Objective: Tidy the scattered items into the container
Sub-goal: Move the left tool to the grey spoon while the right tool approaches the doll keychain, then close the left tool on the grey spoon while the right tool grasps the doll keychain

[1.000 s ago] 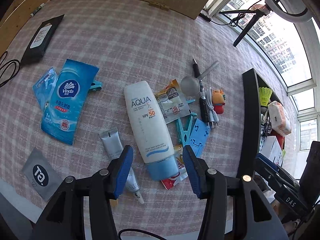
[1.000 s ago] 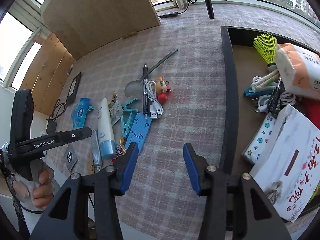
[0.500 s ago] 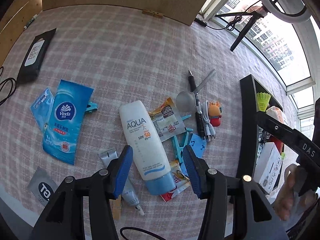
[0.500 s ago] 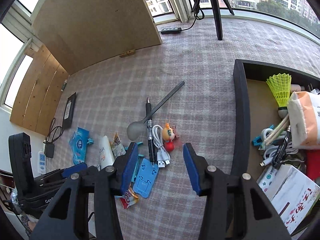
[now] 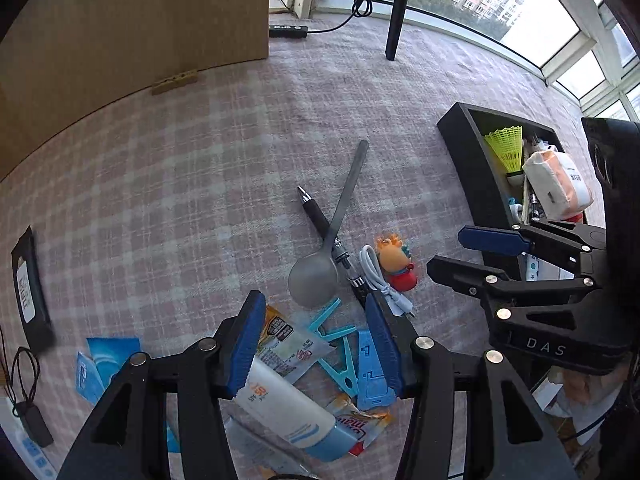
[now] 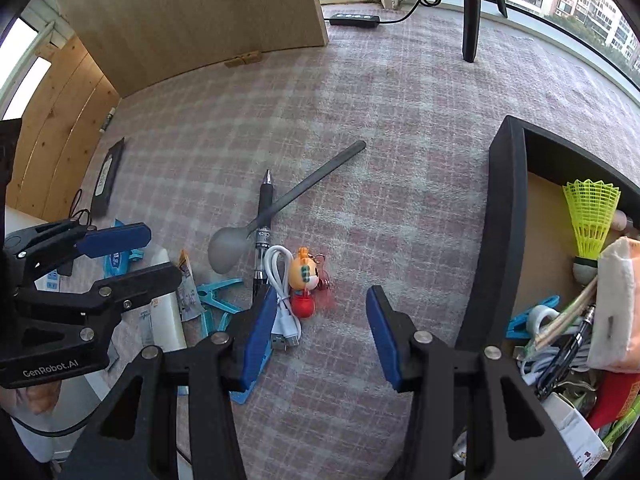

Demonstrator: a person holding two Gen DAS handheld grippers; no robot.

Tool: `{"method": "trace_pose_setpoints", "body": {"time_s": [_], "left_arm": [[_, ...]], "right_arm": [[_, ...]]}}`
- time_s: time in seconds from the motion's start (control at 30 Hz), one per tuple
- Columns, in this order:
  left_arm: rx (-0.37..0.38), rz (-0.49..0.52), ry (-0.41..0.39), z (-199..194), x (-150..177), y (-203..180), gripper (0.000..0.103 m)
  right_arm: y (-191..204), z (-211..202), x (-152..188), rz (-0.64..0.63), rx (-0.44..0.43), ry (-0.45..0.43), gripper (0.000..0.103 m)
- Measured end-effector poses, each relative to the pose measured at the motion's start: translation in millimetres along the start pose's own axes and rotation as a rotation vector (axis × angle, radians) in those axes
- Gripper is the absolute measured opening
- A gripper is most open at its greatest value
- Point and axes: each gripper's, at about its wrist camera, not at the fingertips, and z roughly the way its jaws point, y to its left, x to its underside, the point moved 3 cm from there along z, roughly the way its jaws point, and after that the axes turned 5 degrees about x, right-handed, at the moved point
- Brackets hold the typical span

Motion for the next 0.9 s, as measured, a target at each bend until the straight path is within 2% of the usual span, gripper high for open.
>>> {"method": "trace_pose_setpoints", "body": {"time_s": [0.2,0.57,0.77,0.87,0.9], "left_arm": [[0.013,0.05,0.067,27.2,-16.4,3.5,0.05],[0.076,0.076,0.131,49.1,-18.6,6.5,0.049],[0.121,0.072,0.151,55.0,-14.6,4.7,0.041],[0.122,0.072,0.143,53.1,-12.3,4.2,0.034],[0.121,0.069,0.14,52.0,-12.2,4.6,0.028]], "right_arm": [[-6.7,24.2,-5.7,0.008,-0.011,0.036,0.044],[-5.9,37.0,-10.8,0.005,-0.036,0.05,0.041],[-0.7,42.1,-9.7,0.002,-0.053,0.073,0.035],[6.7,47.6,-3.9,0.002,-0.056,0.082,0.035],[9.0,48.8,-2.3,-0.004,-0.045,0.079,0.031]]}}
